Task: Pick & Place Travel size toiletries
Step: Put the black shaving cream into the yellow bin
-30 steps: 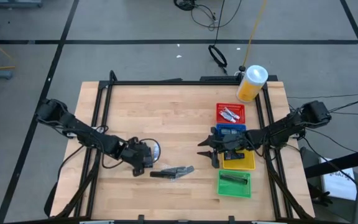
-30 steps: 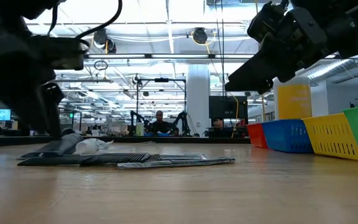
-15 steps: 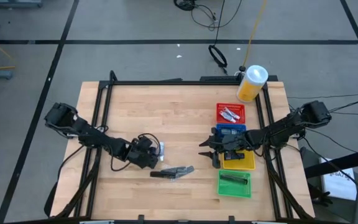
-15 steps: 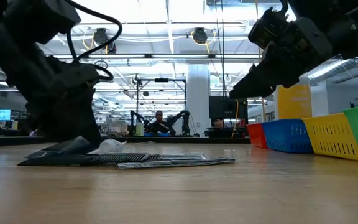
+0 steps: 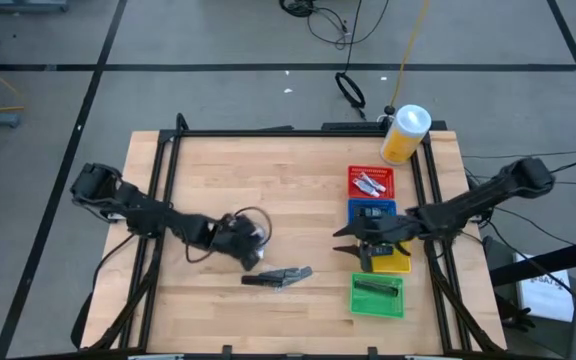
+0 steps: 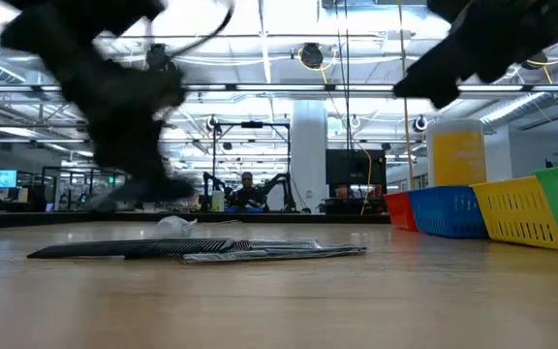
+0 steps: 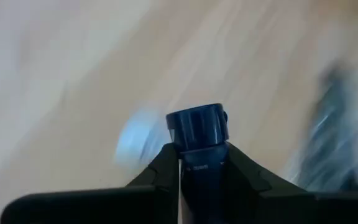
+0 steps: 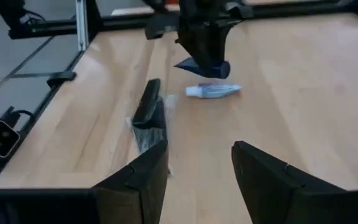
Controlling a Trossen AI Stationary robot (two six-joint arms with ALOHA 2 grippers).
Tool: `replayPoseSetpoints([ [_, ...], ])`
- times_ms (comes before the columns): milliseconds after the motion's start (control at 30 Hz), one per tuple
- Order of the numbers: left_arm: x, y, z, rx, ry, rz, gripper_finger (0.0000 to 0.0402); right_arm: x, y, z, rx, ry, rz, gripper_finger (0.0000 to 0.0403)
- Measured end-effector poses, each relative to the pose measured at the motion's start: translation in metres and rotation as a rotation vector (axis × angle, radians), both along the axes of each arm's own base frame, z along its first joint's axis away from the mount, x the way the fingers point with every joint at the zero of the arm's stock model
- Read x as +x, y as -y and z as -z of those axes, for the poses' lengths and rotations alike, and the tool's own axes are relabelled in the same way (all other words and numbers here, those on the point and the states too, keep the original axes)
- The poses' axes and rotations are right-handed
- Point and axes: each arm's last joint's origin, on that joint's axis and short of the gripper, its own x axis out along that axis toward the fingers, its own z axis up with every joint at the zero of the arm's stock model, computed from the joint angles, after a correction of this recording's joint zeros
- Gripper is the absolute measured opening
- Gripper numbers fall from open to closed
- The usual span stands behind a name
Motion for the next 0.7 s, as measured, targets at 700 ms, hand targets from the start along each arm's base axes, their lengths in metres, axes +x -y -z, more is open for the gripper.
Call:
replayPoseSetpoints([
  [700,0.258,-0.024,-0.01,0.35,0.756,0.628,0.0096,-0.084,-0.047,-0.06,-0.165,0.353,0.026,0.0169],
])
